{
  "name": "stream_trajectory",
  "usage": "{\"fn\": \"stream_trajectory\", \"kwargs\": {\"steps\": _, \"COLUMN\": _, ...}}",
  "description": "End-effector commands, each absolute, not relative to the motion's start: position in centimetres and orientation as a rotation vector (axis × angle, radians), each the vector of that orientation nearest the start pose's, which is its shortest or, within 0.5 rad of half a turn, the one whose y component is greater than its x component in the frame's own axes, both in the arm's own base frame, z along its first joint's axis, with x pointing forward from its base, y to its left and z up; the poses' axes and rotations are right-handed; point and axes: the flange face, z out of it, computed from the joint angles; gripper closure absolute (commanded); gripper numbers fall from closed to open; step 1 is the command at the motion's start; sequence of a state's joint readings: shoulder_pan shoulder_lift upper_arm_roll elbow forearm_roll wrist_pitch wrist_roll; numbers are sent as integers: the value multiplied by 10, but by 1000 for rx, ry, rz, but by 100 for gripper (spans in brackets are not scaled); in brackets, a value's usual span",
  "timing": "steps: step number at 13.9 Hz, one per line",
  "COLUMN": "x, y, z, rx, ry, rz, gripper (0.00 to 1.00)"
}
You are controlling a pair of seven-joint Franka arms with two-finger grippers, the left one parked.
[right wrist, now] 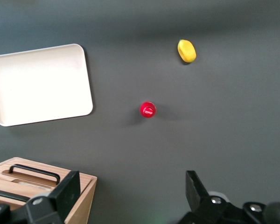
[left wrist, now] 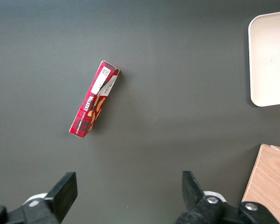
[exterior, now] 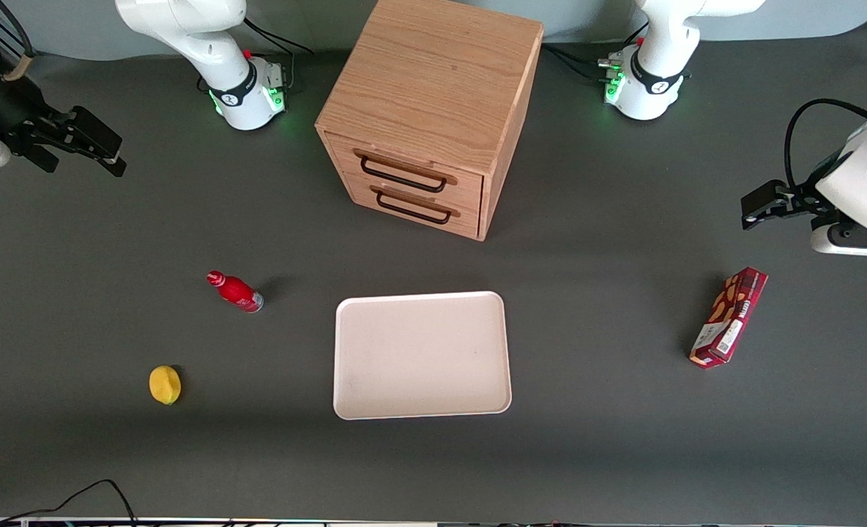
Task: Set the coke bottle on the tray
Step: 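Move the open right gripper down over the red Coca-Cola bottle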
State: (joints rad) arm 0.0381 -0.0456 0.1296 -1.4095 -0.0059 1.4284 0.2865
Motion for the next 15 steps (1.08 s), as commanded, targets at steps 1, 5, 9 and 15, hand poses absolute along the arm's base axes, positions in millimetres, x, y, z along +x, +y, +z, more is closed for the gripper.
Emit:
{"fn": "stream_trajectory", "kwargs": {"steps": 1, "x": 516, "y": 81, "z": 718, "rx": -3102, "ry": 172, "rz": -76, "gripper": 0}}
{"fn": "stream_trajectory", "kwargs": {"steps": 5, "x": 517, "y": 79, "z": 719, "rx": -3096, "ry": 188, "rz": -82, "gripper": 0}}
{"fn": "stream_trajectory", "kwargs": {"steps": 9, "x": 532, "y": 77, "z": 698, "rx": -3100, "ry": 191, "rz": -23, "gripper": 0}}
{"fn": "stream_trajectory", "kwargs": {"steps": 15, "x": 576, "y": 67, "z": 618, "rx": -3100, "ry": 215, "rz": -1, "gripper": 0}}
